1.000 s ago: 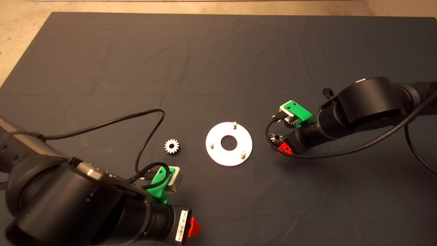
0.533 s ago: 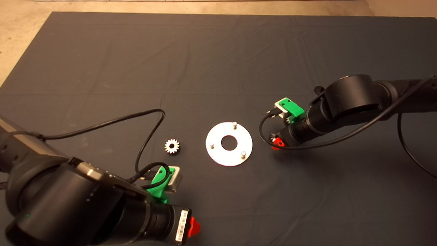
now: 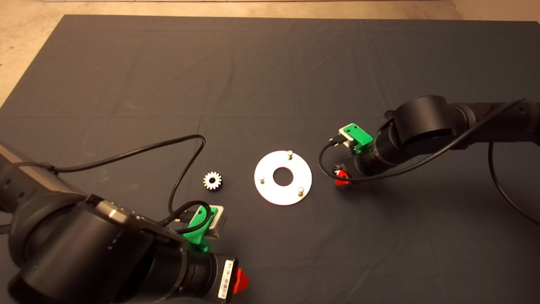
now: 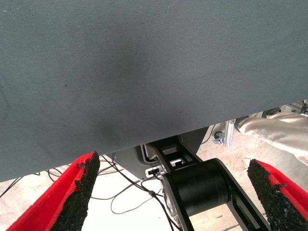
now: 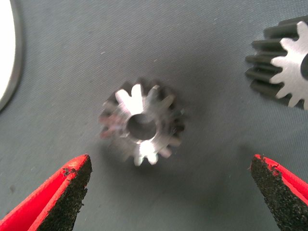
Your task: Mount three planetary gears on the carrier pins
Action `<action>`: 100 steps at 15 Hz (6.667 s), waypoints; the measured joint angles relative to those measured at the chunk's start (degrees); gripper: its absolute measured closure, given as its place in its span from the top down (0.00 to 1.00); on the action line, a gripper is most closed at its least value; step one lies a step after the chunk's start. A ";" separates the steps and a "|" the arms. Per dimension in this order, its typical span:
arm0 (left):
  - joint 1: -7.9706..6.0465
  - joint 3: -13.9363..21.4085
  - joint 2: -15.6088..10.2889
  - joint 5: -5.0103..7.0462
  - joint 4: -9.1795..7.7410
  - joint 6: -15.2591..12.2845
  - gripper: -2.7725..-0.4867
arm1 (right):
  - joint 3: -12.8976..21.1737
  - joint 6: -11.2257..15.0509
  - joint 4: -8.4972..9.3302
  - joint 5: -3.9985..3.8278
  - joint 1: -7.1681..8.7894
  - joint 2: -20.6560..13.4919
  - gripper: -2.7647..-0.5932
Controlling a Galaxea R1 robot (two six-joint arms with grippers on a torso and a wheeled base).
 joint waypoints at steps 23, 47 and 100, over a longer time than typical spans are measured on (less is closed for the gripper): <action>-0.01 0.00 1.32 0.01 0.05 0.00 0.75 | -3.13 -0.20 -0.07 3.87 -1.01 2.66 0.62; 0.00 0.00 2.29 0.02 0.49 -0.01 0.75 | -4.50 -0.61 -0.13 3.89 -1.02 2.32 0.24; -0.01 0.00 2.56 0.02 1.95 -0.03 0.75 | 3.44 1.97 1.61 -0.59 3.28 17.13 0.16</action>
